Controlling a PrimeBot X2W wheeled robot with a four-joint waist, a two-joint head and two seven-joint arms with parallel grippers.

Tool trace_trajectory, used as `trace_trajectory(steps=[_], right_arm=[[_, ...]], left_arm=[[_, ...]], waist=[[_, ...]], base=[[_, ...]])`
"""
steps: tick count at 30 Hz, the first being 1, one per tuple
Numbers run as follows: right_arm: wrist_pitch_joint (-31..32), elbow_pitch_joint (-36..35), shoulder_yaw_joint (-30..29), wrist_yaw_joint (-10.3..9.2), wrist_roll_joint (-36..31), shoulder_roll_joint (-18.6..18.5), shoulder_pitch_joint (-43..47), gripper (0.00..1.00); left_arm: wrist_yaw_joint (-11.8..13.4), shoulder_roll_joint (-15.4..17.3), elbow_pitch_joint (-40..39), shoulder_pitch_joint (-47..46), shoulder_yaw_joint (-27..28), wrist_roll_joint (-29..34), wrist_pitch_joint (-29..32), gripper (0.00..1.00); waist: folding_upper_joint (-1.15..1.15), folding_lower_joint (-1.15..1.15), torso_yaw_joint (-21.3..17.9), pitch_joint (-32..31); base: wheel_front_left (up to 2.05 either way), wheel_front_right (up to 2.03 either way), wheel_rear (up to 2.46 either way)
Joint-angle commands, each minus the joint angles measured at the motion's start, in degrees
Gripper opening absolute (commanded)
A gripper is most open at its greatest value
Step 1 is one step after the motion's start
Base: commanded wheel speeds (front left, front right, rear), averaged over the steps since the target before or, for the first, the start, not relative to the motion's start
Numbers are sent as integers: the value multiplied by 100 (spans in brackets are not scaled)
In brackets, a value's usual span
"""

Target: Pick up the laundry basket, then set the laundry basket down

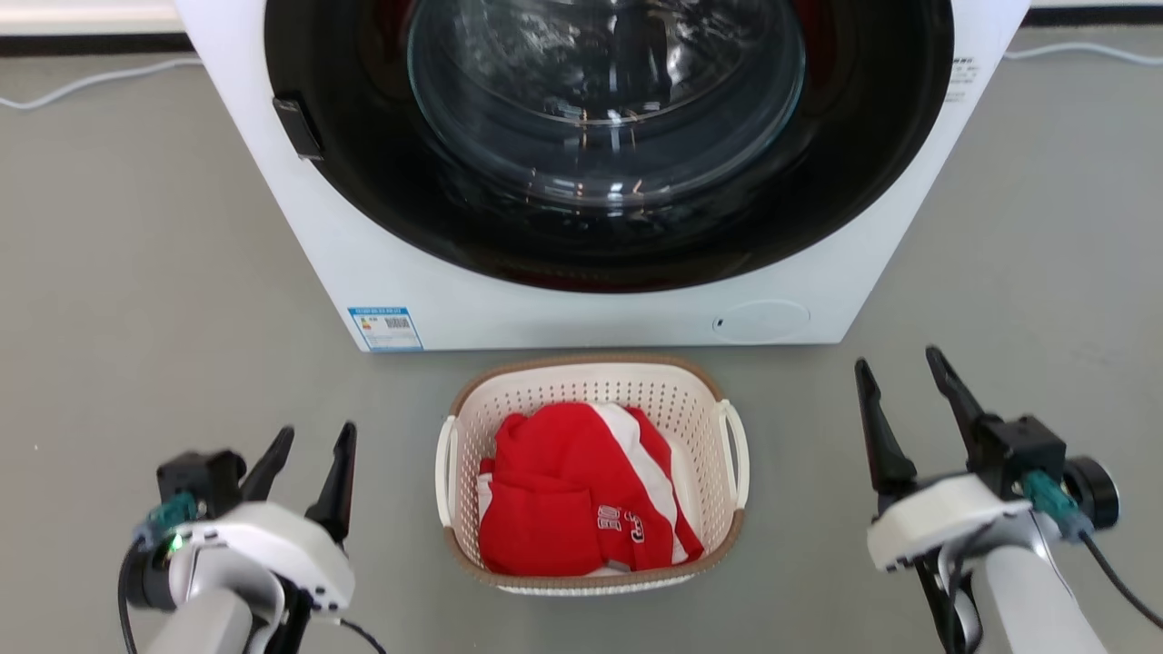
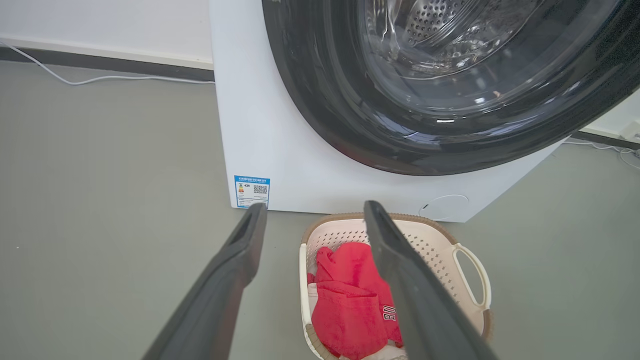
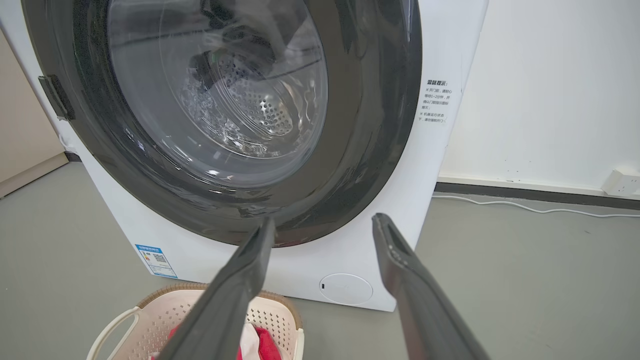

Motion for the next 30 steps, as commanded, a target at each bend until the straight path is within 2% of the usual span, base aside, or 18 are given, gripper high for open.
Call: trace_trajectory(steps=[1,6,19,30], right_arm=[[-79,-256,96,35,44,-43,151,100],[-79,-588,-5,35,84,-38,598,100],[-79,-901,-220,35,127,-3,1333,100],[-79,-979,-348,35,125,-4,1537,100]], left_arm=[[32,120,-240,92,326,135,-36,100],[67,66,-661,566,723,526,-36,100],[49,-186,-1368,1534,1606,1004,-36,100],[74,-347,-1701,1972,2016,1227,-36,100]], waist=[[0,0,19,-140],[0,0,26,-357],[0,0,-51,-850],[0,0,-20,-1016]], base=[[0,0,0],[0,0,0],[0,0,0],[0,0,0]])
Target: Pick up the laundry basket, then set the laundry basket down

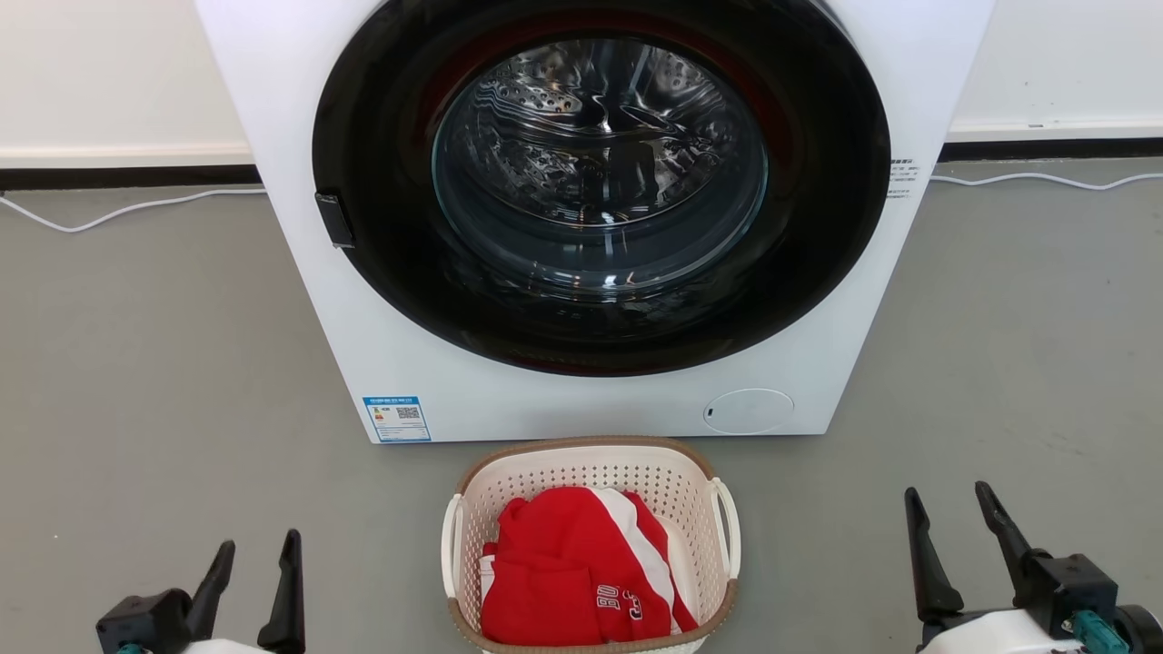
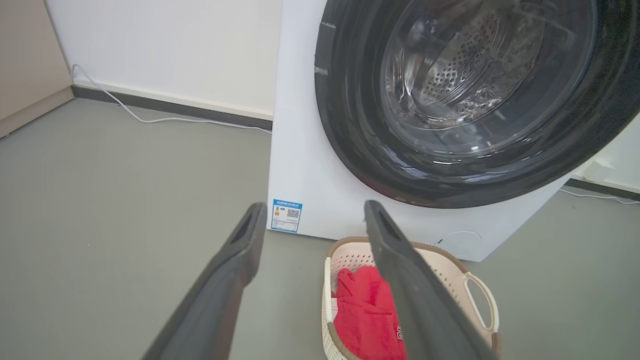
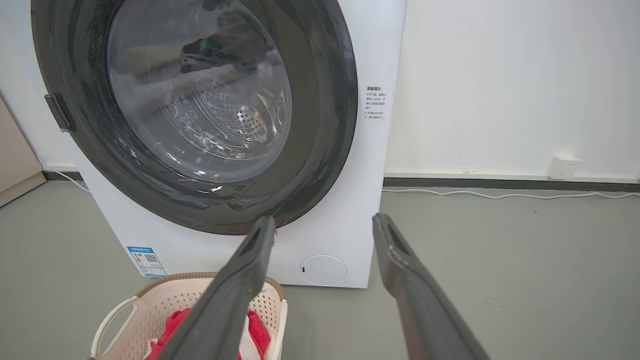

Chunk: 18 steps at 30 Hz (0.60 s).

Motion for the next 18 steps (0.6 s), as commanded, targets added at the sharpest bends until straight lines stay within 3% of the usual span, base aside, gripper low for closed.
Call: trace_trajectory(steps=[1,2,9,13,18], right_arm=[[-79,-180,90,35,23,-45,-118,100],[2,25,-4,-1,0,0,1,0],[86,342,5,-6,191,47,1,0],[160,318,7,-4,495,46,-19,0],[226,280,31,-3,874,44,-36,0]], left_arm=[[82,100,-181,-122,254,62,-36,100],[34,-16,-9,-2,28,24,1,0],[22,-205,272,78,4,-123,56,0],[5,-231,240,55,40,-336,125,0],[-17,-264,208,21,78,-604,207,0]], waist=[[0,0,15,-4],[0,0,12,-3],[0,1,9,-6],[0,13,0,-16],[0,1,-8,-3]], base=[[0,0,0],[0,0,0],[0,0,0],[0,0,0],[0,0,0]])
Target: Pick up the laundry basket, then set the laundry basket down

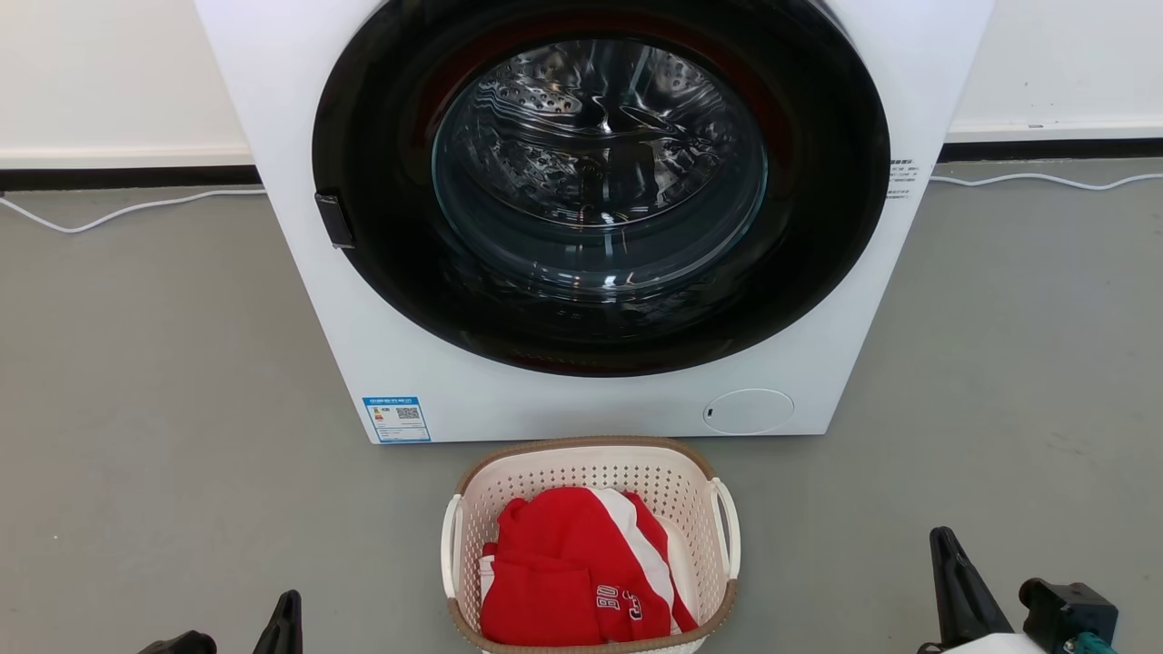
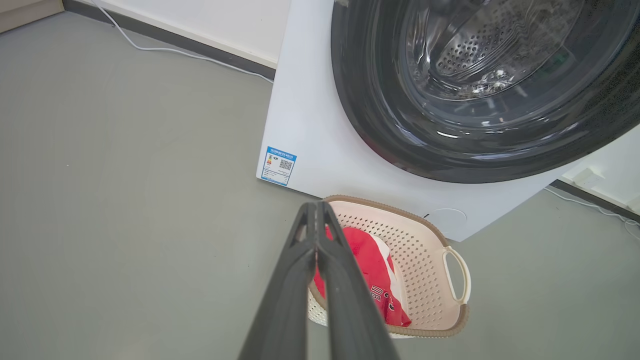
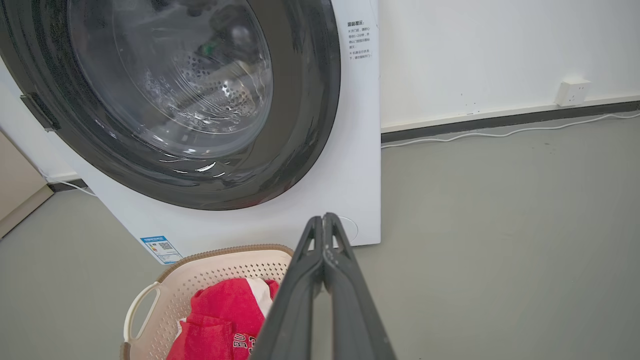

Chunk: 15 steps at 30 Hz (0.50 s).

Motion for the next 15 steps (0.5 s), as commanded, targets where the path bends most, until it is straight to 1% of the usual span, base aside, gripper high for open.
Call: trace_trajectory(steps=[1,9,15], right_arm=[[70,-154,-10,4,273,-42,-162,0],[173,-199,7,7,795,-44,-197,0],[285,-237,16,9,1317,-46,-239,0]], left_arm=[[-53,70,-162,-205,101,-211,39,0],[-83,25,-206,-258,154,-584,155,0],[-113,-21,-249,-310,209,-959,272,0]], waist=[[0,-2,-4,6],[0,-2,-15,10],[0,-2,-26,13]], base=[[0,0,0],[0,0,0],[0,0,0]])
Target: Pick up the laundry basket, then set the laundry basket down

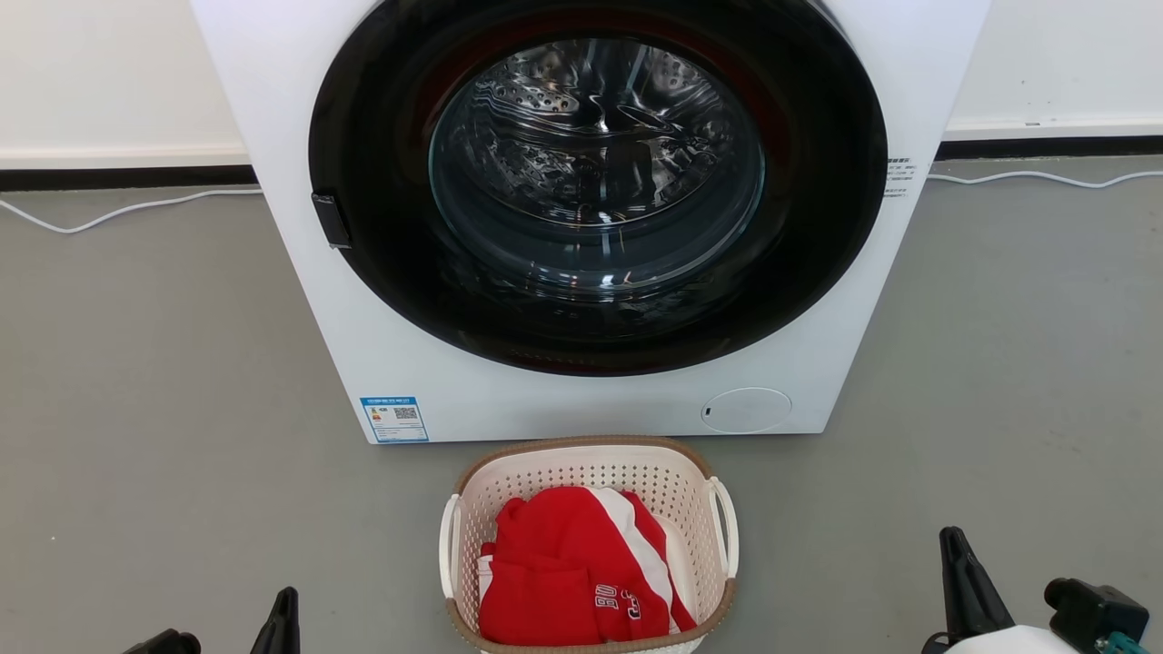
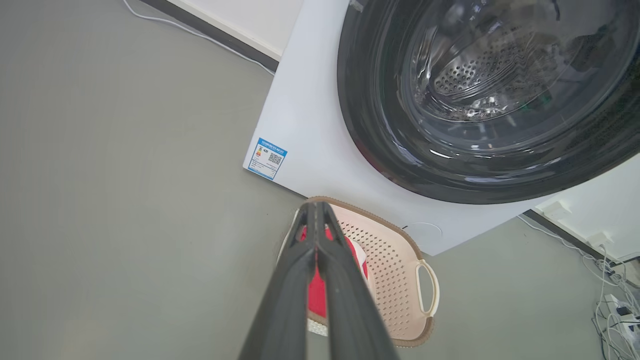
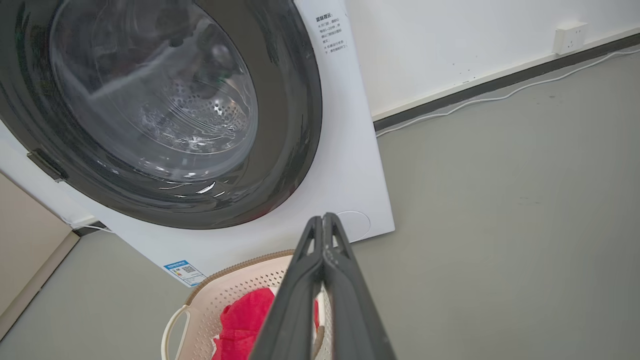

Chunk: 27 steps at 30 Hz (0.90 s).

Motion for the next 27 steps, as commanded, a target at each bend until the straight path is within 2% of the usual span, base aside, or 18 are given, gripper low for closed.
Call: trace_trajectory(steps=[1,27], right_arm=[[51,-193,14,9,198,-47,-236,0],[478,-325,34,18,2129,-56,-397,0]], left_arm=[[-58,32,-178,-294,96,-134,52,0],[-170,-138,-337,-489,305,-1519,491,0]], waist=[[-1,-1,-2,0],[-1,-1,-43,12]], base=[[0,0,0],[0,0,0]])
